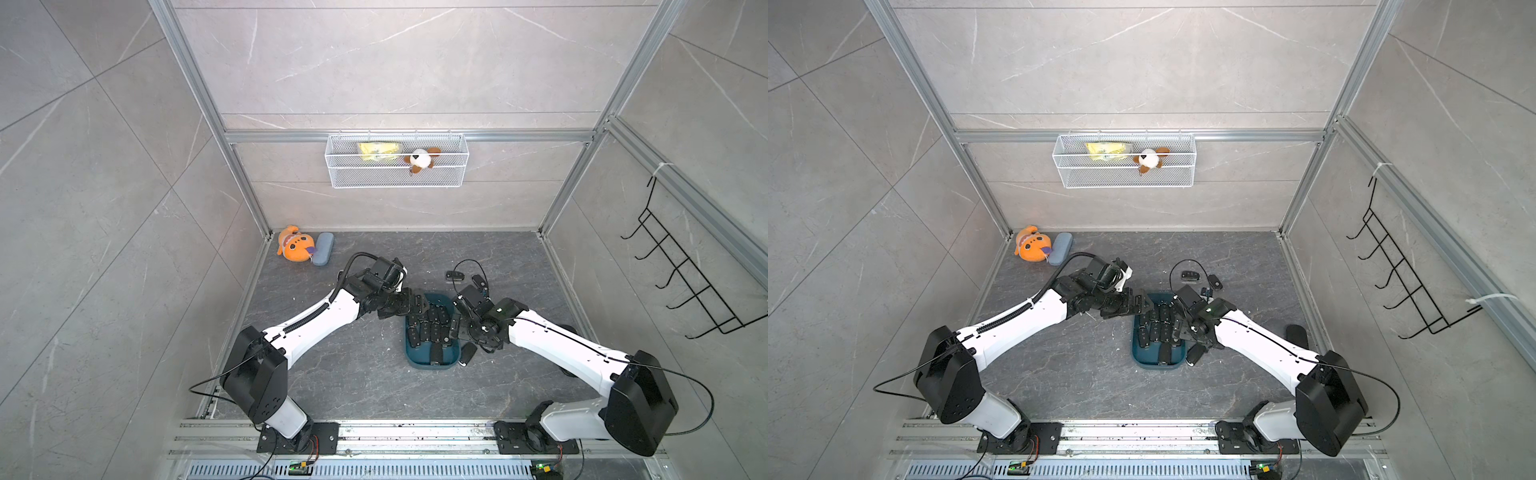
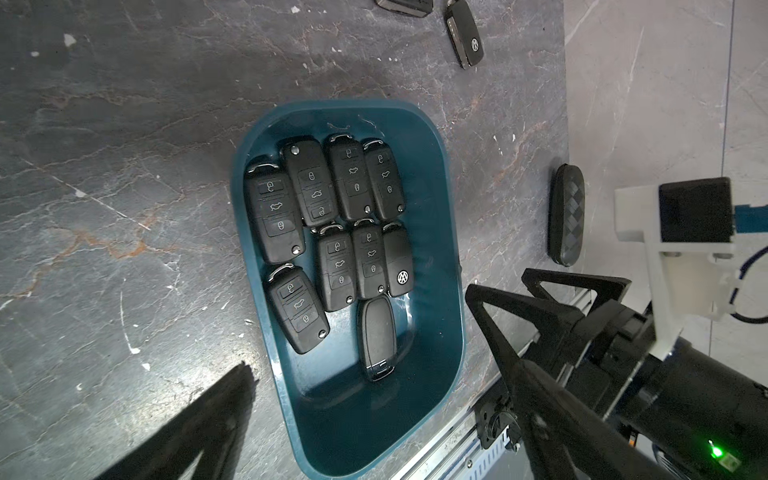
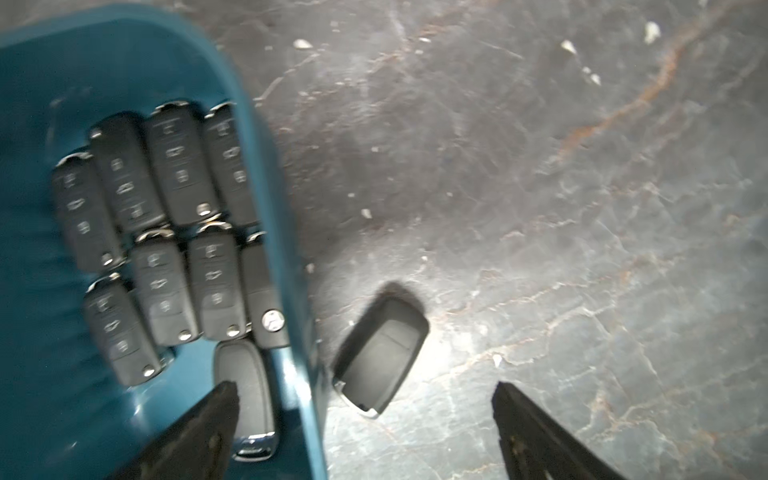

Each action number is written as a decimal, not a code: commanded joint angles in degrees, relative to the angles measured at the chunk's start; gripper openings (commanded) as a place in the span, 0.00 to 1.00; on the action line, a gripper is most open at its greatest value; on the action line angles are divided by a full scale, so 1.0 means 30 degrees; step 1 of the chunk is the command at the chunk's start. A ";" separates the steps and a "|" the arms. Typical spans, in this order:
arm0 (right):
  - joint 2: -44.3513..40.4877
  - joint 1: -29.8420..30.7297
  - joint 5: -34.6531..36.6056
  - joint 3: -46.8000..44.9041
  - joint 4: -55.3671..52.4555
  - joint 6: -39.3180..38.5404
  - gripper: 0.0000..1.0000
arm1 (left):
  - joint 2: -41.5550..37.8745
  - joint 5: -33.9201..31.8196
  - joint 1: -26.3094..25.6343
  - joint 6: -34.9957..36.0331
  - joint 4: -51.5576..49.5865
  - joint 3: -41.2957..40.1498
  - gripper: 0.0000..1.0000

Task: Place the car key into the storage box
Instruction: Pick up the car key from the center of the board.

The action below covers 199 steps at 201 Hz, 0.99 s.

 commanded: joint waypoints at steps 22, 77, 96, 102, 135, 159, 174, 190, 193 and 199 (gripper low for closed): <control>-0.0456 -0.0905 -0.0097 -0.2066 0.1531 0.1026 0.88 | 0.0366 0.0648 -0.0061 0.0774 -0.0706 0.0970 1.00; 0.0823 -0.1183 -0.1767 -0.3624 0.4162 0.1794 0.81 | 0.0681 0.0646 -0.0060 0.0890 -0.1165 0.1467 1.00; 0.1409 -0.1180 -0.2154 -0.3836 0.4599 0.1884 0.80 | 0.0683 0.0568 -0.0053 0.0912 -0.1287 0.1433 1.00; 0.1560 -0.1184 -0.2294 -0.3913 0.4712 0.1913 0.79 | 0.0682 0.0560 -0.0061 0.0896 -0.1298 0.1422 1.00; 0.2158 -0.1184 -0.2605 -0.4442 0.5077 0.2177 0.76 | 0.0579 0.0481 -0.0060 0.0906 -0.1342 0.1346 1.00; 0.2433 -0.1176 -0.2812 -0.4736 0.5070 0.2319 0.73 | 0.0616 0.0482 -0.0046 0.0836 -0.1309 0.1302 1.00; 0.2501 -0.1182 -0.2843 -0.4907 0.5006 0.2413 0.71 | 0.0581 0.0447 -0.0046 0.0814 -0.1256 0.1210 1.00; 0.2623 -0.1184 -0.2843 -0.4968 0.4792 0.2411 0.68 | 0.0549 0.0370 -0.0060 0.0747 -0.1254 0.1077 1.00; 0.2660 -0.1184 -0.2865 -0.4978 0.4722 0.2411 0.67 | 0.0549 0.0360 -0.0046 0.0722 -0.1267 0.1047 1.00; 0.2719 -0.1184 -0.2894 -0.4995 0.4646 0.2435 0.65 | 0.0528 0.0332 -0.0060 0.0721 -0.1252 0.1013 1.00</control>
